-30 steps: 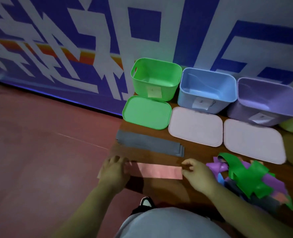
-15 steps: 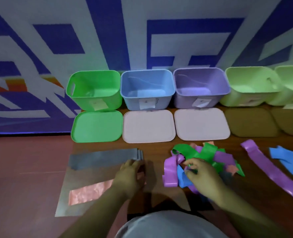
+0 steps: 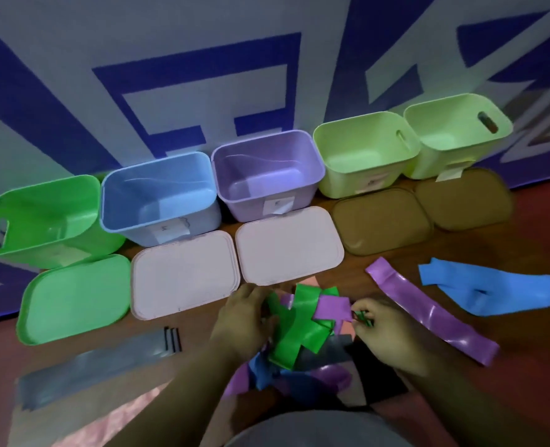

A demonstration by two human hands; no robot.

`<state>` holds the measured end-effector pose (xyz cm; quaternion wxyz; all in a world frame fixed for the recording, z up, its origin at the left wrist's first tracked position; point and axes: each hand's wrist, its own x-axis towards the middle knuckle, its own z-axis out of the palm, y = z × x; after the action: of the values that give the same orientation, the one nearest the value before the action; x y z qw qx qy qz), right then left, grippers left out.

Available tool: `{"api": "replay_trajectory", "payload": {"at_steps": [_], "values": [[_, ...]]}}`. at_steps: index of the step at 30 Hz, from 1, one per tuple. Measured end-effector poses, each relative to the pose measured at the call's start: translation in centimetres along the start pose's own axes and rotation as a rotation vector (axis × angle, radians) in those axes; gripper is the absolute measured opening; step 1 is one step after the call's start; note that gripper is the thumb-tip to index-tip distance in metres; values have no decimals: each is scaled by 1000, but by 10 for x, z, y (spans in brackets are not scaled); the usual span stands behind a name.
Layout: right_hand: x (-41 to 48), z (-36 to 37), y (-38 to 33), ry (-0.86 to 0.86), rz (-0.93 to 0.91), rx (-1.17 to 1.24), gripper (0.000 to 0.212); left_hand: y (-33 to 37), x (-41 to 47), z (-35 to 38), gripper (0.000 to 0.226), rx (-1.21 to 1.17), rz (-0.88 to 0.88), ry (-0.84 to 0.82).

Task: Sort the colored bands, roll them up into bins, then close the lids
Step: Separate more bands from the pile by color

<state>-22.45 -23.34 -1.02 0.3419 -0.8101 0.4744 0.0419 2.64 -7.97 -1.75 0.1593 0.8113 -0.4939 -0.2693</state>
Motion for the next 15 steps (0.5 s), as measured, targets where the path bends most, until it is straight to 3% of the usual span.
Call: {"api": "replay_trajectory", "payload": {"at_steps": [6, 11, 15], "values": [[17, -7, 28, -126, 0, 109, 16, 38, 46, 9, 44, 204, 49, 63], [23, -4, 43, -16, -82, 143, 20, 56, 77, 18, 51, 228, 103, -121], [26, 2, 43, -87, 30, 194, 12, 65, 99, 34, 56, 243, 126, -235]]}}
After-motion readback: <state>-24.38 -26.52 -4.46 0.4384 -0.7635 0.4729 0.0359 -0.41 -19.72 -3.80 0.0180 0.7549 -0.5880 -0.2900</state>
